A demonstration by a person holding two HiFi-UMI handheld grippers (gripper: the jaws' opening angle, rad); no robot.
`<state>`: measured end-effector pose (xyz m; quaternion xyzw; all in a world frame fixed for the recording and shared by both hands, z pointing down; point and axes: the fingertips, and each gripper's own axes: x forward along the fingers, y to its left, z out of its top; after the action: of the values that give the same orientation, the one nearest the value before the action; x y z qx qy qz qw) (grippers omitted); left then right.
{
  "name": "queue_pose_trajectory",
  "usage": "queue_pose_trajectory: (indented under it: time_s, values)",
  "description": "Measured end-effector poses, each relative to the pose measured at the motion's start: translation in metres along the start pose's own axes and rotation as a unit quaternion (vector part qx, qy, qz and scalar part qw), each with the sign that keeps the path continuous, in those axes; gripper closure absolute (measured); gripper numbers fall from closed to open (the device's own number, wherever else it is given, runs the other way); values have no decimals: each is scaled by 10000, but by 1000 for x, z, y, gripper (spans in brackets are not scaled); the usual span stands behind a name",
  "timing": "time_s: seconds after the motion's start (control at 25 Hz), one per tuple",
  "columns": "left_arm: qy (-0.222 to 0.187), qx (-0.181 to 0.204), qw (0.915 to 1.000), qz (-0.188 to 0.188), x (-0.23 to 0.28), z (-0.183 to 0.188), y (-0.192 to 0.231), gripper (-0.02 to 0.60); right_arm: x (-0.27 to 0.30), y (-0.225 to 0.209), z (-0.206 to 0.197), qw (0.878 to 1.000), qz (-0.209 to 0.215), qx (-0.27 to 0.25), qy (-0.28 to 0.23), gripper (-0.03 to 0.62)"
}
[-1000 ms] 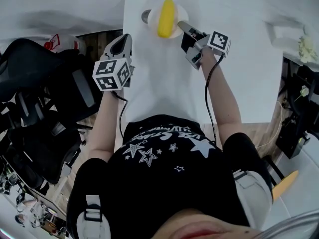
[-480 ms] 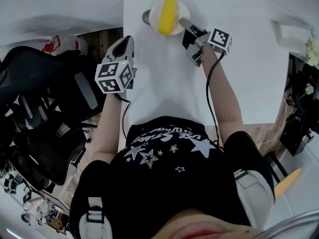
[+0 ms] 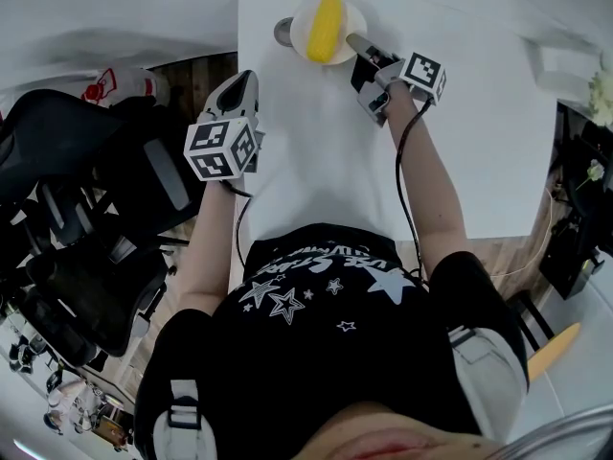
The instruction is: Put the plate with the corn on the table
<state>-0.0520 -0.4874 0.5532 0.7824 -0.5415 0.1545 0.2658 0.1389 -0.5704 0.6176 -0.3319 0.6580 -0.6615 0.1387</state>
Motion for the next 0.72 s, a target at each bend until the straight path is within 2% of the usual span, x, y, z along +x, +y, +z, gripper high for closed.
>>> queue_pose_trajectory:
  time_s: [0.44,0.72]
  values:
    - [86,37,9999,-64,0,-5,-5,575,0,-8,1,9982,-566,185,-87,563]
    - [133,53,9999,-95,0,-9,-7,575,-1,-17,6,9928,-1154,269,-196,571]
